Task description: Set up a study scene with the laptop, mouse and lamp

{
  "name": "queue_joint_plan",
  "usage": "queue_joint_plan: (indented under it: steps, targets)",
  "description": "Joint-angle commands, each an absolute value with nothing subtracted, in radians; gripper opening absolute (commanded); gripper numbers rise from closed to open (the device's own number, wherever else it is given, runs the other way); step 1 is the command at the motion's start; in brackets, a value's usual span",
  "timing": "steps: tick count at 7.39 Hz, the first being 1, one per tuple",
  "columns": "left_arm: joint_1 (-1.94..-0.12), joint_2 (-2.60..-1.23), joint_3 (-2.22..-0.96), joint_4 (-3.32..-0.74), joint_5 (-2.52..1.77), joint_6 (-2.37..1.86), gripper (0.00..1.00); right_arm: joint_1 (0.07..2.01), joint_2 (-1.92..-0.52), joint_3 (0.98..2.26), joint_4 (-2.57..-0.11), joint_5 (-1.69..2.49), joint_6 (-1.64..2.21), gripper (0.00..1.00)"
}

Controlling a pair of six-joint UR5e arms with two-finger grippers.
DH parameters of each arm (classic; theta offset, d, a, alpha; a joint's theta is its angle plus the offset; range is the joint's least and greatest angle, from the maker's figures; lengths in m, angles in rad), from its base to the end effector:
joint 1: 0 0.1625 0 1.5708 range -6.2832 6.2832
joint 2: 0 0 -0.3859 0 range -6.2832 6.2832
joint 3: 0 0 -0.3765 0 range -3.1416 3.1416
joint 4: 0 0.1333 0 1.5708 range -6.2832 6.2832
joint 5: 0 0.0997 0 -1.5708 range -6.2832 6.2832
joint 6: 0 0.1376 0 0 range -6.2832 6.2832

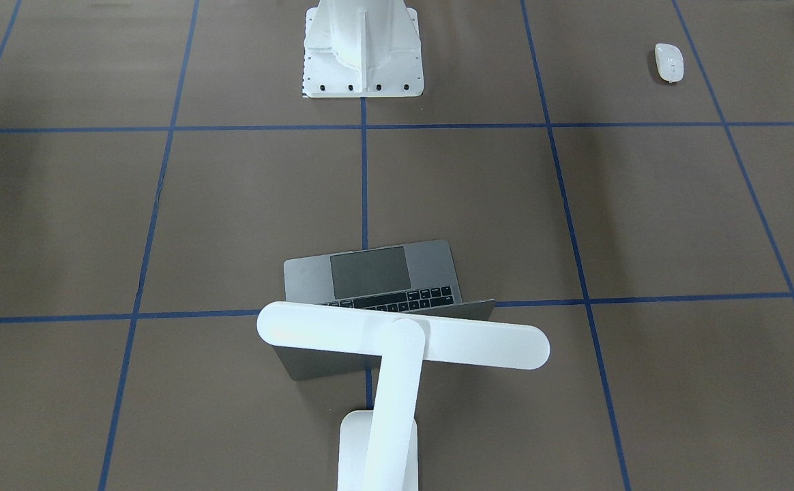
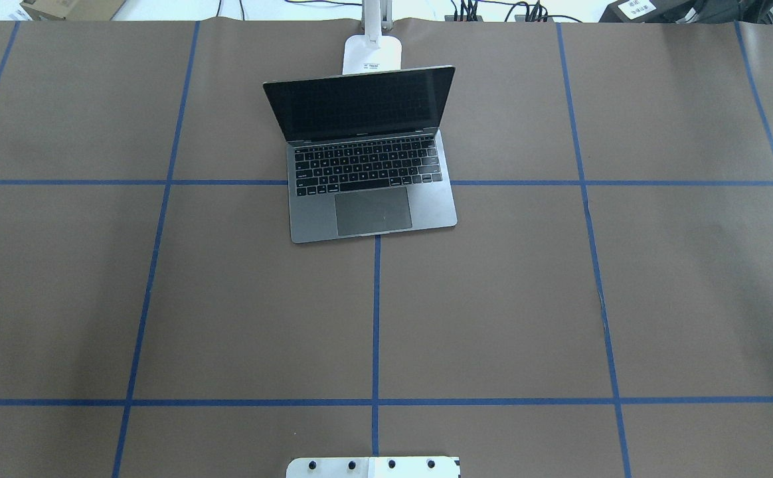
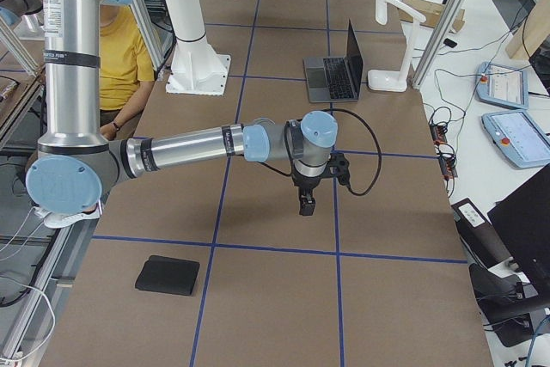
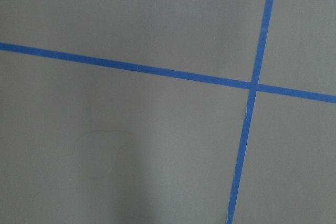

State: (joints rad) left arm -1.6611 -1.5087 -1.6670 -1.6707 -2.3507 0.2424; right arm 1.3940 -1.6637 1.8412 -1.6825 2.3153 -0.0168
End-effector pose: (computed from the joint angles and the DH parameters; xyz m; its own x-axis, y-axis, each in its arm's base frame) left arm -0.0783 -0.4590 0.6185 0.7171 0.2655 -0.6445 -0.0852 0.9511 0.2970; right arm -0.0381 -0.4411 0.5747 0.7131 -0.1897 0.6749 0.1875 0.9792 0.0771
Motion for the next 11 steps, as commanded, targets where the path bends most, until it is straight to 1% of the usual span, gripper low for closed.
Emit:
queue_joint_plan:
  steps: [1, 3, 4, 6, 7, 8, 9, 10, 11]
  targets:
    - [-1.666, -1.491, -1.672, -1.672, -2.353, 0.249, 1.00, 1.399, -1.828, 1.859, -1.677, 2.316, -0.063, 0.99]
    - [-1.666, -1.480, -1.669, -1.674, -2.353, 0.249, 1.00, 1.498, -1.928, 1.833, -1.686, 2.313, -0.010, 1.00]
    - [-1.666, -1.477, -1.674, -1.674, -2.353, 0.249, 1.00, 1.591, -1.945, 1.788, -1.683, 2.319, -0.029, 1.00]
    - [-1.667, -1.476, -1.643, -1.672, -2.342, 0.236, 1.00, 1.775, -1.921, 1.607, -1.674, 2.316, -0.015, 1.00]
    - [-1.681, -1.465, -1.635, -1.671, -2.342, 0.230, 1.00, 1.822, -1.922, 1.603, -1.689, 2.344, -0.017, 1.00]
    - [-1.680, -1.453, -1.620, -1.661, -2.330, 0.197, 1.00, 1.857, -1.957, 1.603, -1.686, 2.429, -0.015, 1.00]
    - [-1.678, -1.454, -1.606, -1.663, -2.327, 0.123, 1.00, 1.859, -1.953, 1.606, -1.687, 2.421, -0.011, 1.00]
    - [-1.678, -1.444, -1.606, -1.663, -2.329, 0.118, 1.00, 1.859, -1.944, 1.609, -1.698, 2.383, 0.059, 1.00]
    - [-1.677, -1.437, -1.606, -1.666, -2.329, 0.118, 1.00, 1.859, -1.928, 1.621, -1.718, 2.338, 0.213, 1.00]
